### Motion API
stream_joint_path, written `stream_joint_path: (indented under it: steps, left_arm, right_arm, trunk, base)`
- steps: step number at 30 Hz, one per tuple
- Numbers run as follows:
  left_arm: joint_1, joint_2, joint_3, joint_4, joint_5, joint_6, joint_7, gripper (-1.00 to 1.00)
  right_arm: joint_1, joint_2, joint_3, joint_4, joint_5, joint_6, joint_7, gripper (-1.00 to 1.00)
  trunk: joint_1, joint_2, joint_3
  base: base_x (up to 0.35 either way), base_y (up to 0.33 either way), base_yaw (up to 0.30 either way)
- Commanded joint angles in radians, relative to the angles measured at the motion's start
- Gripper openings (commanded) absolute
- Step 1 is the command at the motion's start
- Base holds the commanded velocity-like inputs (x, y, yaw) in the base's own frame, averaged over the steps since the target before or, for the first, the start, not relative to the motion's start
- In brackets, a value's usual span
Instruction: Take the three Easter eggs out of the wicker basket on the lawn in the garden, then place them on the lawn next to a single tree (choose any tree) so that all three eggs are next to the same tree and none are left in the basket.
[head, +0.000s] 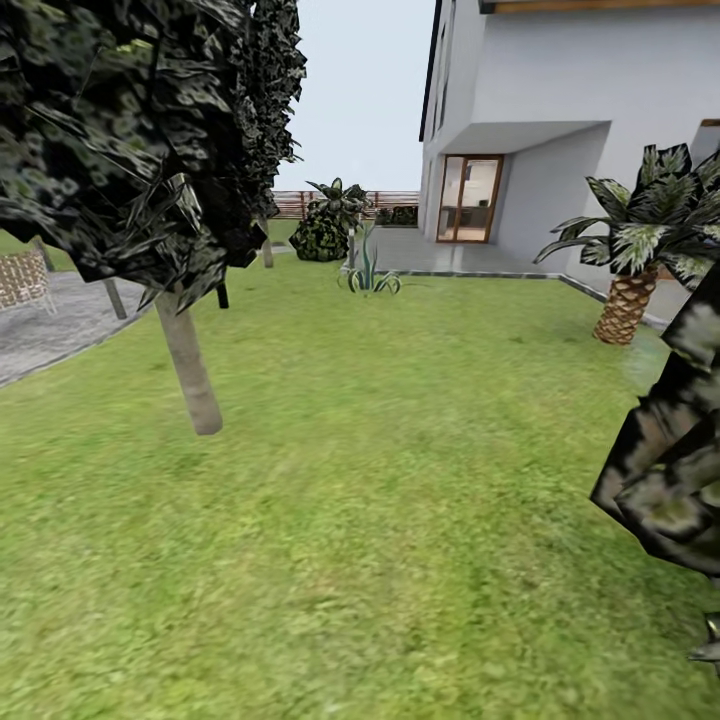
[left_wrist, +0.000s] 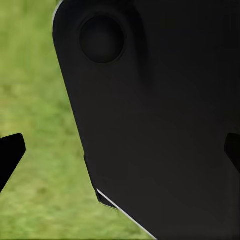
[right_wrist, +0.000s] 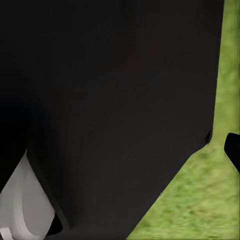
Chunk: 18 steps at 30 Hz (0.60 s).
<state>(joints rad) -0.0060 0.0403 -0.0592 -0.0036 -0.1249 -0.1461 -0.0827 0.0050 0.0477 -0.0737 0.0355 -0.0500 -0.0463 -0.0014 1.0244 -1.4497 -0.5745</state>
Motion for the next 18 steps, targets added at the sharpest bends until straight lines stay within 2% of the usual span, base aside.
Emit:
stream_joint_path:
  steps: [1, 8, 18]
  left_arm:
    - [0.0, 0.0, -0.005, 0.001, -0.005, -0.004, 0.0, 1.0]
    - [0.0, 0.0, -0.005, 0.001, -0.005, -0.004, 0.0, 1.0]
    - [0.0, 0.001, -0.005, 0.001, -0.005, -0.004, 0.0, 1.0]
  right_arm:
    - [0.0, 0.0, -0.007, 0.001, -0.005, -0.005, 0.0, 1.0]
    - [0.0, 0.001, -0.007, 0.001, -0.005, -0.006, 0.0, 1.0]
    - [0.0, 0.001, -0.006, 0.001, -0.004, -0.006, 0.0, 1.0]
  trunk:
    - [0.001, 0.0, -0.001]
    - [0.001, 0.0, -0.001]
    - [0.001, 0.0, -0.001]
  base:
    - [0.337, 0.0, 0.0]
    - [0.337, 0.0, -0.012]
    - [0.337, 0.0, -0.13]
